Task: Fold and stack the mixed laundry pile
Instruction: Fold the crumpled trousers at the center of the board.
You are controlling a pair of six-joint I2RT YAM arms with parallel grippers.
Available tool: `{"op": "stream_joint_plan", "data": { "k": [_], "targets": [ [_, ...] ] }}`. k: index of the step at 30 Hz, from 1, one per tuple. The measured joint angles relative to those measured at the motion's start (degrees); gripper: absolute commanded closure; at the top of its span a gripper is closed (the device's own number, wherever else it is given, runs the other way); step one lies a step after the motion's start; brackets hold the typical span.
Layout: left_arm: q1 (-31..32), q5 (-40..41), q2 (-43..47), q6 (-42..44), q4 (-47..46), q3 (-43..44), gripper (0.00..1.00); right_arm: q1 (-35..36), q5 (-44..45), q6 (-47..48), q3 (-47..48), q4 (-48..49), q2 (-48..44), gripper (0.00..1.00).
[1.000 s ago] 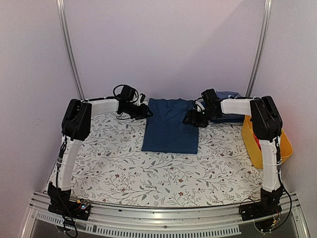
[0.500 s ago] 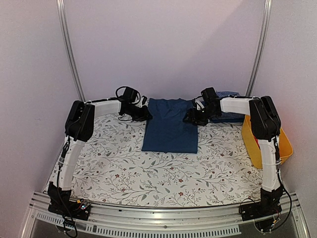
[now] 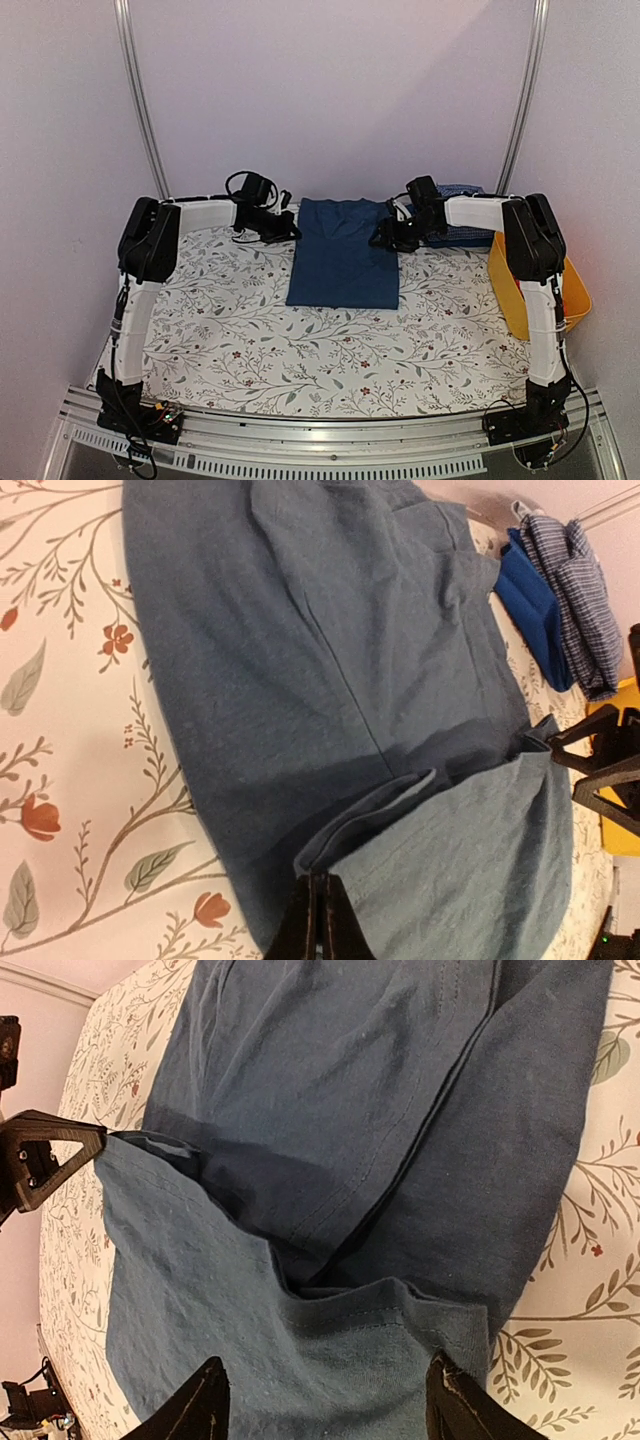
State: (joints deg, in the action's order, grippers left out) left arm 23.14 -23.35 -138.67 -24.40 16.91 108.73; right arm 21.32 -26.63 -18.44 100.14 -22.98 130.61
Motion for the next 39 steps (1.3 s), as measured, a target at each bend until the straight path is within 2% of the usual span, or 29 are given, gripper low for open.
{"op": "stream_joint_plan", "data": {
  "k": [18,19,22,25,28,33,37,39],
  "targets": [
    [-1.68,2.62,2.12,-0.81,-1.97,-0.98,1.00,-0.04,-3.10,0.92,3.13,3.13,2.19,0.35],
    [-1.88,2.51,1.97,-0.87,-1.77,-0.70,0.98,-0.07,-3.39,0.94,3.30,3.17,2.84,0.35],
    [-2.34,1.75,0.44,-0.72,-1.38,1.46,0.78,-0.31,-4.11,0.90,3.41,3.34,4.46,0.35],
    [-2.54,1.68,-1.03,-1.05,-1.09,2.58,0.63,-0.83,-5.53,0.85,3.41,3.52,6.03,0.34],
    [-2.56,2.45,-1.09,-0.70,-0.90,1.84,0.55,-1.27,-7.32,0.68,3.45,4.11,6.25,0.34],
    [-2.08,1.49,1.86,-0.76,-4.98,-3.93,0.56,-1.57,-9.07,0.37,3.48,4.72,6.58,0.34],
    [-0.87,-2.58,2.01,-1.20,-7.63,-3.10,0.60,-1.95,-9.99,-0.17,3.48,5.01,6.64,0.33],
    [0.33,-3.89,1.33,-1.42,-7.67,-0.87,0.64,-2.12,-10.25,-0.42,3.48,5.03,6.64,0.33]
  ]
}}
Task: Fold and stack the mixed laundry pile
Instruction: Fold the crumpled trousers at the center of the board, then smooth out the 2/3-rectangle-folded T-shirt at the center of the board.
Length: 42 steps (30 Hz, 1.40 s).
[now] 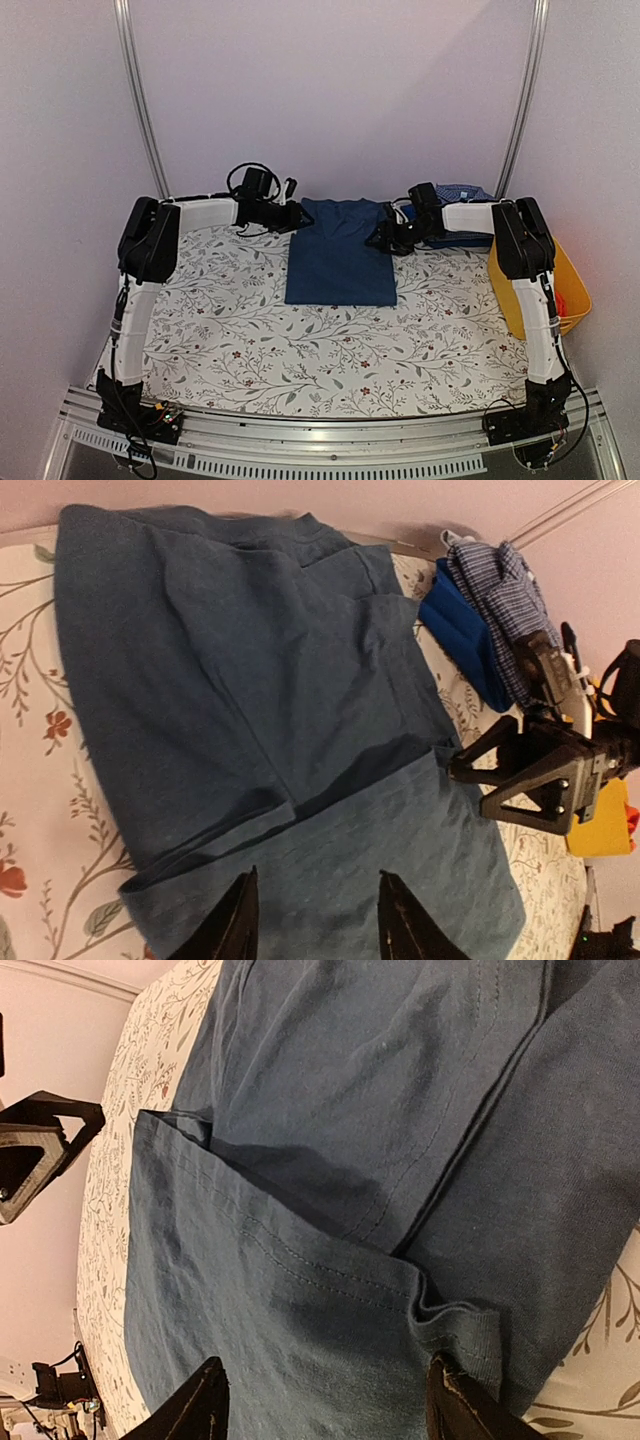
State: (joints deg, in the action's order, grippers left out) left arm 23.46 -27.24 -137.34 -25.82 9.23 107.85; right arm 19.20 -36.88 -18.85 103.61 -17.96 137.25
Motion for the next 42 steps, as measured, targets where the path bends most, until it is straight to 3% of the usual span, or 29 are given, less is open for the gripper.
{"op": "stream_joint_plan", "data": {
  "k": [2,11,21,30,42],
  "targets": [
    [0.83,-0.50,-0.92,-0.81,-0.17,1.86,0.68,-0.17,-0.37,-0.22,0.00,0.00,0.00,0.33],
    [-0.35,0.52,-6.80,-3.08,3.13,2.78,0.69,-2.25,-4.15,-1.01,0.00,0.02,0.00,0.32],
    [-1.09,0.83,-6.97,-3.23,3.96,3.56,0.69,-7.43,-11.50,-3.06,-0.13,1.29,-0.02,0.31],
    [-1.31,0.87,-7.45,-3.19,6.95,5.60,0.69,-8.04,-16.44,-4.07,-2.21,2.67,-2.01,0.31],
    [-1.70,0.72,-7.48,-3.13,7.43,5.64,0.67,-10.99,-15.63,-5.25,-4.59,3.93,-5.25,0.32]
  ]
}}
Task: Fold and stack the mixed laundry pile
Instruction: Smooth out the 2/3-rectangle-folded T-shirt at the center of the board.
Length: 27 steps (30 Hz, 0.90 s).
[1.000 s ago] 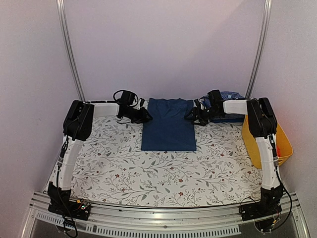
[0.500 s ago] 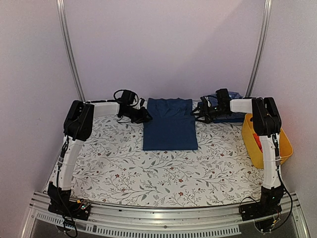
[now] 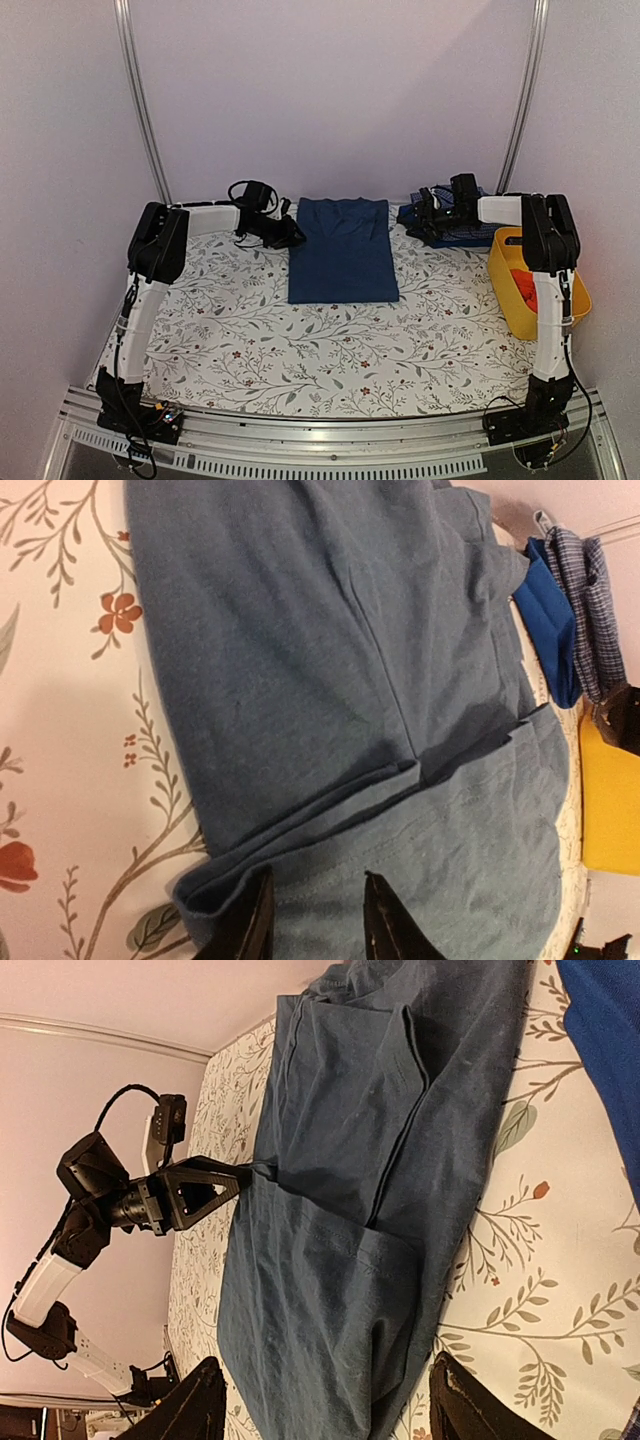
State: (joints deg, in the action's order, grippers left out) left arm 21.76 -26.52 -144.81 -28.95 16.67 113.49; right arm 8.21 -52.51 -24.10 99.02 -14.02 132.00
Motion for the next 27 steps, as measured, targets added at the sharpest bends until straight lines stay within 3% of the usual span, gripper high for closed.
{"op": "stream_joint_plan", "data": {
  "k": [7,15,20,23,27],
  "targets": [
    [-0.24,-1.44,0.07,0.22,-0.72,0.00,0.49,-0.35,-0.33,1.84,-2.71,-0.15,-1.53,0.35],
    [-1.42,-1.25,0.85,0.37,0.07,3.58,0.35,-0.33,-2.01,4.24,-7.65,0.09,-9.14,0.39],
    [-3.67,-1.38,4.72,-0.46,-0.22,4.37,0.36,-0.07,-2.01,5.16,-10.56,0.15,-13.77,0.44],
    [-4.87,-1.49,8.37,-0.46,-0.59,3.39,0.44,0.79,-1.75,5.73,-12.39,-0.09,-15.30,0.48],
    [-5.68,-3.13,18.51,0.20,-4.07,-9.60,0.55,3.85,-1.20,5.70,-14.88,0.04,-15.76,0.54]
  ]
}}
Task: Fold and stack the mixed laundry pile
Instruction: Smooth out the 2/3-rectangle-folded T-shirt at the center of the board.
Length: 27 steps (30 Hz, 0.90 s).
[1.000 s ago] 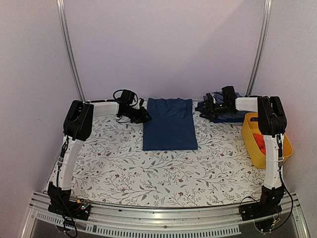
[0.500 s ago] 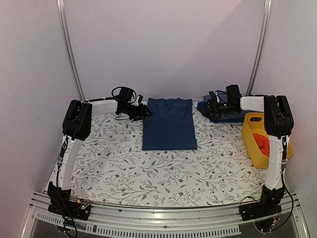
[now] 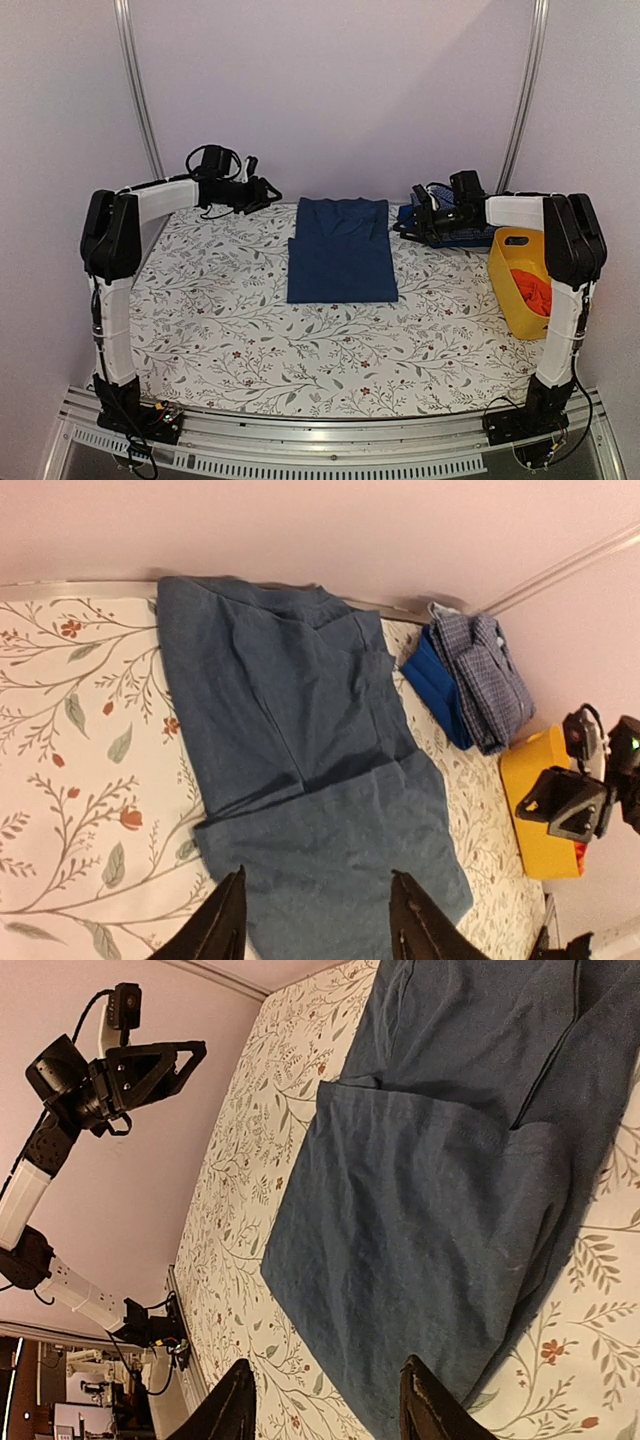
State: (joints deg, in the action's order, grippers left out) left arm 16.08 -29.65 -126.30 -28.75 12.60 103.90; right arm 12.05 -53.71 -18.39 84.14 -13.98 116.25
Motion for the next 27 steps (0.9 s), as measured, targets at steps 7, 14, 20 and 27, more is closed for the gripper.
{"op": "stream_joint_plan", "data": {
  "k": [7,14,20,27],
  "targets": [
    [5.84,-6.03,7.37,0.94,-5.53,-17.94,0.61,7.91,0.02,-3.41,-5.60,3.67,0.00,0.62],
    [13.62,-9.33,6.03,0.00,-8.74,-24.57,0.64,9.77,0.13,-6.86,-8.28,9.70,2.71,0.69],
    [12.66,-8.00,4.61,-0.63,-9.42,-28.76,0.64,9.57,2.21,-7.56,-16.06,10.34,5.38,0.73],
    [12.02,-6.14,5.64,1.70,-6.62,-31.34,0.63,9.44,2.25,-6.43,-21.68,10.32,1.55,0.74]
  ]
}}
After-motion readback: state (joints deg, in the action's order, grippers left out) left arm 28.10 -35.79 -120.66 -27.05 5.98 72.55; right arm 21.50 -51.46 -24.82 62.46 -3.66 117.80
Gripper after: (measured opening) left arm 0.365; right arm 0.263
